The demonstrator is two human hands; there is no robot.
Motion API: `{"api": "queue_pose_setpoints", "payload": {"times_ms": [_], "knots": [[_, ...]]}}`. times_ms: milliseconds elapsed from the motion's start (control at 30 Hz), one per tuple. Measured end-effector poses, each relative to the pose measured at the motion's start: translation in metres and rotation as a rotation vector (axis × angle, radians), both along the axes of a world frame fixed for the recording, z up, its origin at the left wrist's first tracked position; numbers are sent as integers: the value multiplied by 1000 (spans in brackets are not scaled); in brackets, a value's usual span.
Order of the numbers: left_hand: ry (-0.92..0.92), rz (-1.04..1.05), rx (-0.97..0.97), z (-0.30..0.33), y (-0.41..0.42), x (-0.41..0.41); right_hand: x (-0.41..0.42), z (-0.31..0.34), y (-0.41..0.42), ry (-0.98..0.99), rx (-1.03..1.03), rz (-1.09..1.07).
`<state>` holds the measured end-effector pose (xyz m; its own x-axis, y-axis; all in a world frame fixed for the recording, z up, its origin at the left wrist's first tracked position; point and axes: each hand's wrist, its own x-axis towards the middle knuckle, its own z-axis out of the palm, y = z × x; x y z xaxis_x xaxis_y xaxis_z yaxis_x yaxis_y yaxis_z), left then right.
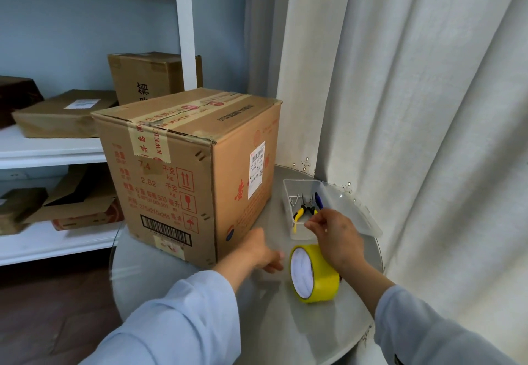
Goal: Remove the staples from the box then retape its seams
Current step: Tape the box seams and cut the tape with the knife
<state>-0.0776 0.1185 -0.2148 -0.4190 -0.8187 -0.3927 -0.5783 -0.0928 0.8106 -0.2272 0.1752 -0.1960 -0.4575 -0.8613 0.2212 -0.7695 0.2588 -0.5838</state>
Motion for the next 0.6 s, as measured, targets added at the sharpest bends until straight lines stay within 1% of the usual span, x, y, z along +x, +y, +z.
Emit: {"api": "queue_pose_setpoints", "payload": {"times_ms": [133, 267, 433, 533, 600], "knots": [[-39, -17, -128, -14, 4, 6, -5, 2, -2, -18, 18, -37], [39, -63, -187, -6, 9, -2, -1, 1, -6, -53, -10, -56], [136, -63, -182, -1, 11, -12, 1, -3, -10, -91, -75, -52], [132, -45, -184, -3, 10, -14, 1, -4, -11, -116, -109, -23], [110, -17, -223, -3, 8, -16, 0, -5, -13, -145, -132, 14]]}}
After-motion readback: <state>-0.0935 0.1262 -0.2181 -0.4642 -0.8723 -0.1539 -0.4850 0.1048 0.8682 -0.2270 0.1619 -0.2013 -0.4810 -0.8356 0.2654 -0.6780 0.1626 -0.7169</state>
